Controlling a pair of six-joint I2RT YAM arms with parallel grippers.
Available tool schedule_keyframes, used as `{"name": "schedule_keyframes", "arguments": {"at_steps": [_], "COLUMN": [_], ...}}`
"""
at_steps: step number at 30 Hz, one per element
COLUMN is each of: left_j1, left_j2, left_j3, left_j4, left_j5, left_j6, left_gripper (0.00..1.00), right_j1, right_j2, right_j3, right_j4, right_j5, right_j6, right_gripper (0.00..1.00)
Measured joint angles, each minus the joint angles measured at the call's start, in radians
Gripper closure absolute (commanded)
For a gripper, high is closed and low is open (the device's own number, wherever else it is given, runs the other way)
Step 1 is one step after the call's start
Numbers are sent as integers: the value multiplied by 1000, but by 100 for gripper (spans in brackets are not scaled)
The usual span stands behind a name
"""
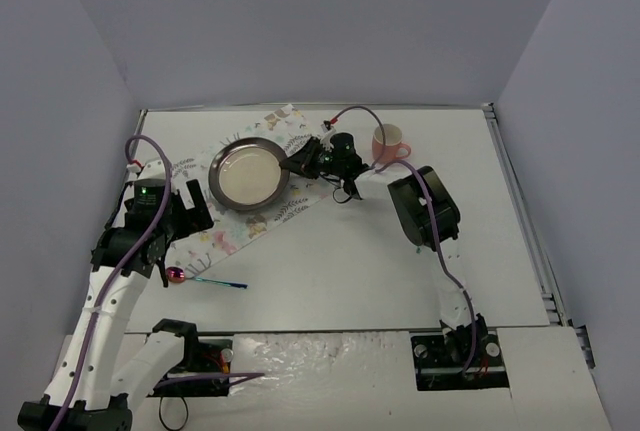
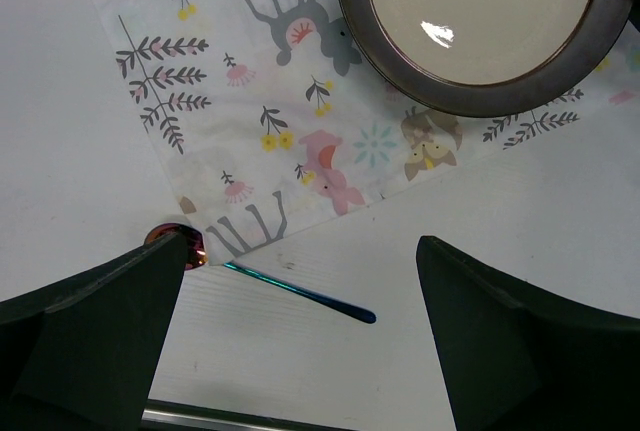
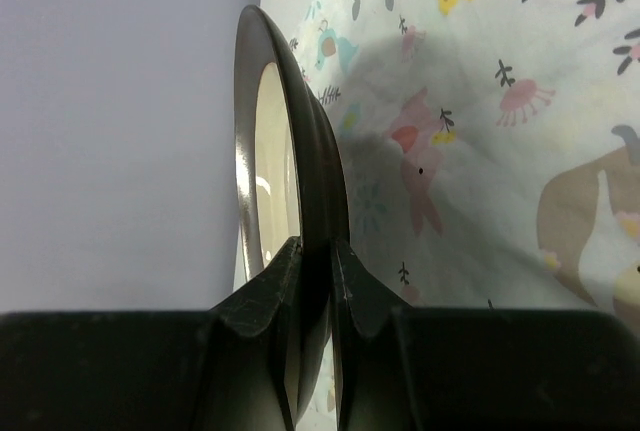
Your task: Set the dinner table for one person
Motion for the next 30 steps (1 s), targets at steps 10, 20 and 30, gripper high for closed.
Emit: {"name": "schedule_keyframes", "arguments": {"at_steps": [10,20,30], "left_j1": [0,0,0], "left_j2": [-15,-15,-9], "left_j3": [-13,-15,-15], "left_j4": [-23,-23,-23], "left_j5": [0,1,1], "left_j6": [-7,-9,-8], "left_gripper": [3,3,3], "right_j1": [16,28,28], "right_j2": [61,99,112], "right_j3": [45,49,41], "right_j4": [9,8,35], "right_j5": [9,22,31], "right_j6": [23,32,34], "right_gripper": [100,100,50]}}
